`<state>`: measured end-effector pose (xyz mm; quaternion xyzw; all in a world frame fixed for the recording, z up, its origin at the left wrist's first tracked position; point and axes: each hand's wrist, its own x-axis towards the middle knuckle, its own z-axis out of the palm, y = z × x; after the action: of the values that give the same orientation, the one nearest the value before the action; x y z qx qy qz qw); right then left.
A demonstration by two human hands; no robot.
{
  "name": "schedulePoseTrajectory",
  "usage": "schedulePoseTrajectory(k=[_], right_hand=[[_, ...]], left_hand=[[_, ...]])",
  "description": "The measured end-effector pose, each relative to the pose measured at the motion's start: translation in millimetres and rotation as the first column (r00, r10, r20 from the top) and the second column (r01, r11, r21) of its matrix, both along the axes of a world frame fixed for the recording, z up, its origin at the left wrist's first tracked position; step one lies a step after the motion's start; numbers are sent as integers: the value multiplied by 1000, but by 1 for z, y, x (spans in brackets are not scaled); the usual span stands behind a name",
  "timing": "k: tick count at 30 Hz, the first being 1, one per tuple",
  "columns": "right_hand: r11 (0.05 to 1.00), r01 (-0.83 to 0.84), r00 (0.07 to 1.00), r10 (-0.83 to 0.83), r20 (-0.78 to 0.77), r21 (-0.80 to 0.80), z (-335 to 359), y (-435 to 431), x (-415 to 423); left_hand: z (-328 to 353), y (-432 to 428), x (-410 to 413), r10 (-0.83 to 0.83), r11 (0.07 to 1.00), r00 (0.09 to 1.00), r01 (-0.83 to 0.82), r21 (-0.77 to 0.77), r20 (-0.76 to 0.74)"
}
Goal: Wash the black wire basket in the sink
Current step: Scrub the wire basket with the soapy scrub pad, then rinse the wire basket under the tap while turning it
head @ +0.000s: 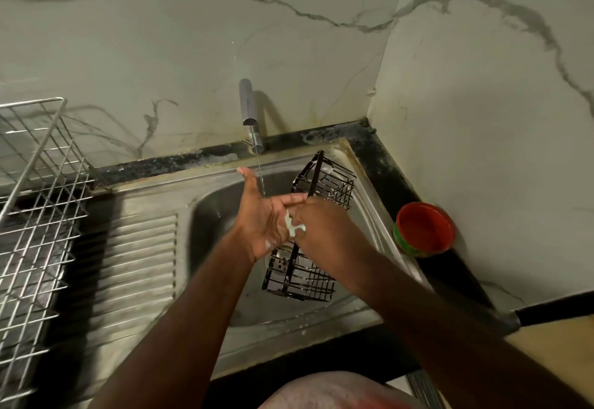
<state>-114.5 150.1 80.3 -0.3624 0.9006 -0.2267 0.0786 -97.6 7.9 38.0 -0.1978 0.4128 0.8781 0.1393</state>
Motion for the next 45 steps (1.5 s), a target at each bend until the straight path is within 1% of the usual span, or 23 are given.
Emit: schedulePoseTrajectory(k=[2,5,7,9,11,14,17,20,24,25,29,32,35,37,39,41,43,45], right_hand=[[997,-65,997,64,32,44,-5,2,11],[978,-181,980,170,104,100,-17,11,23],[974,-210,965,193,178,85,-27,21,27],[982,-180,954,161,253,55,-33,34,24],[996,-94,941,90,327,-3,-33,48,14],[995,64,914,-27,406,-79,-29,67,-6],[970,209,912,-147,382,-125,-28,85,-26],[890,394,865,-276,419,-228,-35,106,-44],[719,634,730,-435,527,-286,-47,137,-67],[696,659,718,-471,513,-283,-48,146,-72],[663,701,709,-604,365,-264,-43,174,-92],[684,702,709,-644,288,-199,-42,182,-100],[700,705,702,-664,260,-115,-50,181,-101],[735,677,720,-670,183,27,-61,175,-104],[737,659,725,-676,132,153,-73,166,-108],[739,632,721,-671,176,233,-91,159,-118],[721,630,671,-693,264,290,-109,157,-127],[705,654,640,-709,295,274,-118,159,-131]], left_hand=[[0,-1,-4,-7,1000,1000,7,-9,-3],[2,-1,-7,0,1000,1000,0,21,-8],[4,-1,-9,0,1000,1000,0,10,-17],[7,0,-10,4,1000,1000,-4,-16,-27],[9,1,-12,10,997,999,-12,-76,-36],[10,6,-15,34,970,998,-44,-238,-46],[10,15,-16,67,923,997,-78,-378,-41],[7,23,-15,69,899,998,-68,-432,-13],[2,28,-13,48,877,998,-20,-481,46],[2,29,-11,44,870,998,-14,-492,50],[6,32,-7,38,831,998,-5,-556,47],[7,35,-6,20,787,999,10,-616,42],[6,38,-5,3,762,999,23,-648,38],[6,39,-4,-6,745,999,29,-666,38],[4,40,-4,-9,737,999,32,-675,37],[3,40,-4,-12,739,999,34,-672,38],[3,39,-5,-20,744,999,41,-667,39],[4,40,-5,-30,746,999,46,-665,36]])
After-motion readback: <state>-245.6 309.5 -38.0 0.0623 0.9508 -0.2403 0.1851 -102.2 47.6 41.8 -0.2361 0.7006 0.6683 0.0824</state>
